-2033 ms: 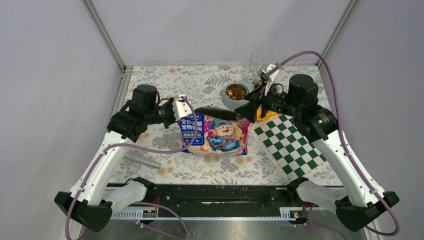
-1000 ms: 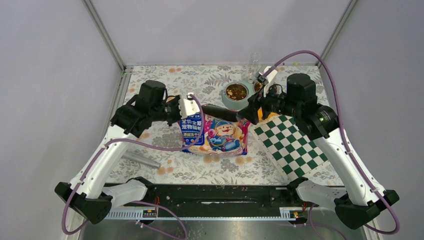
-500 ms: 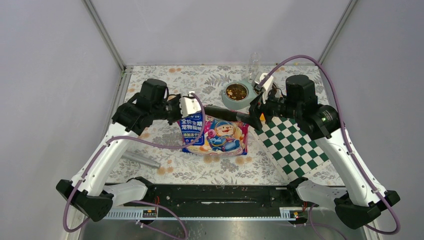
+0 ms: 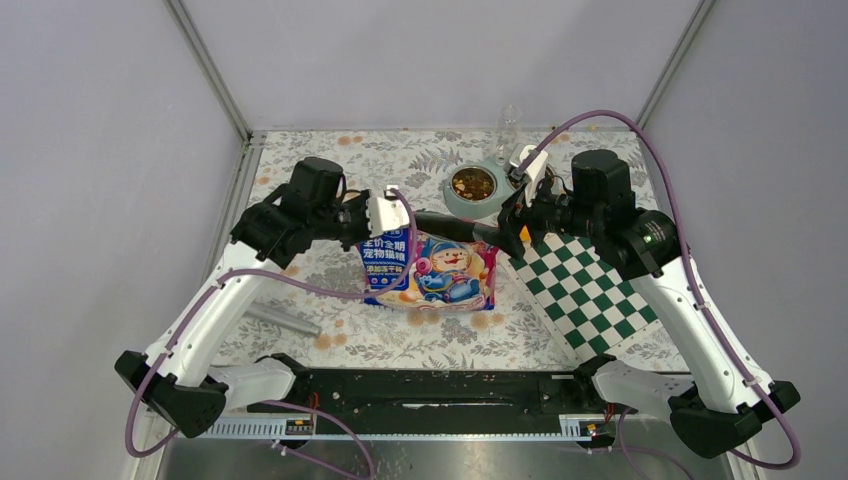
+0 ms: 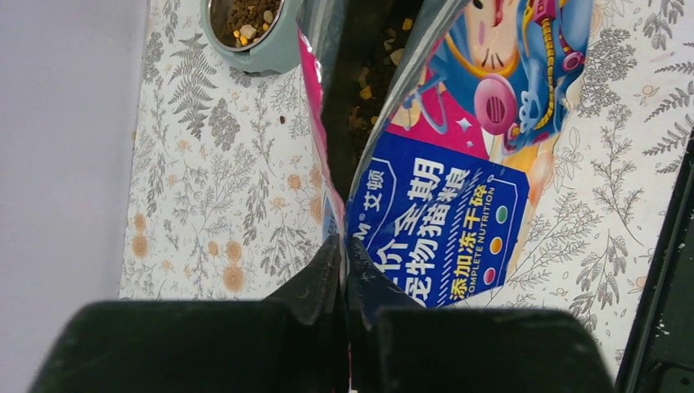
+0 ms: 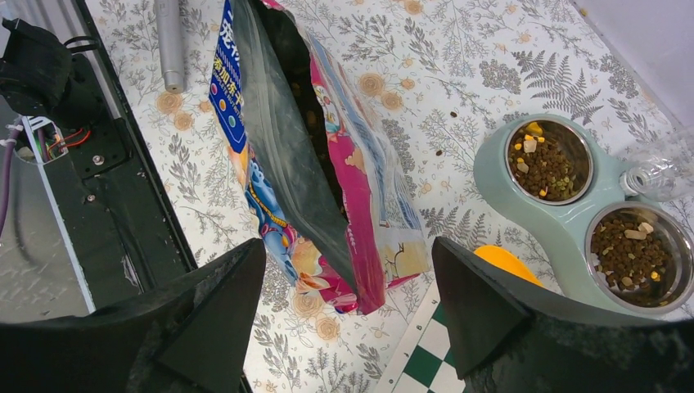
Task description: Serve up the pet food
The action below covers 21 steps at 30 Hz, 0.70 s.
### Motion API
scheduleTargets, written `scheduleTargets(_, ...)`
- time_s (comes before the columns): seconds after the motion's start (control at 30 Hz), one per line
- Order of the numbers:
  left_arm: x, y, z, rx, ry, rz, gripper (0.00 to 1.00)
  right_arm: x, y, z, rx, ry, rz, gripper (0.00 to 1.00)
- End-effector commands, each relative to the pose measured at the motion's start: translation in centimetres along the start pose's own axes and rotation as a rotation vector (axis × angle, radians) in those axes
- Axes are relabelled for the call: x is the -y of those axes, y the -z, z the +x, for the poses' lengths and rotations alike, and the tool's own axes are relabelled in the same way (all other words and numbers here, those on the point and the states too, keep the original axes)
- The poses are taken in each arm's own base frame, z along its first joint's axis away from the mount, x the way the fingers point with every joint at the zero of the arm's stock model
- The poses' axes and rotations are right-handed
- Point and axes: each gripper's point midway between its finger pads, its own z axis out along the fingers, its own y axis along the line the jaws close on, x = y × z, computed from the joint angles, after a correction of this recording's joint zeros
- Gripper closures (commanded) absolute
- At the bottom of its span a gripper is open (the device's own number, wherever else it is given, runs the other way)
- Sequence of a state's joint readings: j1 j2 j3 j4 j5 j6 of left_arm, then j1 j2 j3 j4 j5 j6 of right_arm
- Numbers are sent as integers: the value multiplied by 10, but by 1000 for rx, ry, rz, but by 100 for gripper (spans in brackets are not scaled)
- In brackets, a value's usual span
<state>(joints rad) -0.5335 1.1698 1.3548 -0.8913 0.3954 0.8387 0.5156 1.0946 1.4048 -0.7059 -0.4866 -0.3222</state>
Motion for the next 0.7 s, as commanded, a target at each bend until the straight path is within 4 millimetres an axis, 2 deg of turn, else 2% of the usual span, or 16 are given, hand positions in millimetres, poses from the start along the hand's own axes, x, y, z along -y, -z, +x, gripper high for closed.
scheduleTargets(0.0,-22,9,-20,38,-47,-79,100,0,5,-9,37,37,20,18)
scheduleTargets(0.17,-22,11,-21,43,-47,-80,100,1,7,-10,39,44,29,18)
scheduleTargets(0.2,-22,11,-21,43,-43,-80,97,2,6,-9,39,45,30,18)
scheduleTargets(0.27,-22,9,-22,44,-30,-79,80,2,6,-9,40,47,33,18)
scheduleTargets(0.33,-22,6,-24,44,-19,-71,71,2,6,-9,40,47,34,18)
scheduleTargets(0.5,-19,0,-31,59,-24,-46,70,4,5,-9,37,48,38,18)
scheduleTargets(0.67,-16,-4,-36,72,-33,-32,75,6,5,-9,36,54,47,18)
